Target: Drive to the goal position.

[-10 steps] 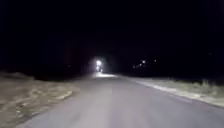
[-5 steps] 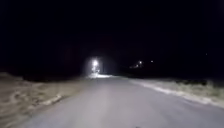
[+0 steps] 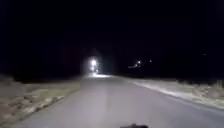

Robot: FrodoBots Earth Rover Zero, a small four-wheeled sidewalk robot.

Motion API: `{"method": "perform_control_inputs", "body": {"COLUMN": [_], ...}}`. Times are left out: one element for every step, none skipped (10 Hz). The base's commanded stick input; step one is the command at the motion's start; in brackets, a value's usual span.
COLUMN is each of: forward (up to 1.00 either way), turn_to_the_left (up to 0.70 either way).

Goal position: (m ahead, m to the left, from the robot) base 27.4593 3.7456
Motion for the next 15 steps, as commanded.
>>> {"method": "perform_control_inputs", "body": {"forward": [1.00, 1.00, 1.00, 1.00, 1.00, 1.00, 1.00, 1.00, 1.00, 1.00, 1.00, 1.00, 1.00, 1.00, 1.00], "turn_to_the_left": [0.00, 0.00, 0.00, 0.00, 0.00, 0.00, 0.00, 0.00, 0.00, 0.00, 0.00, 0.00, 0.00, 0.00, 0.00]}}
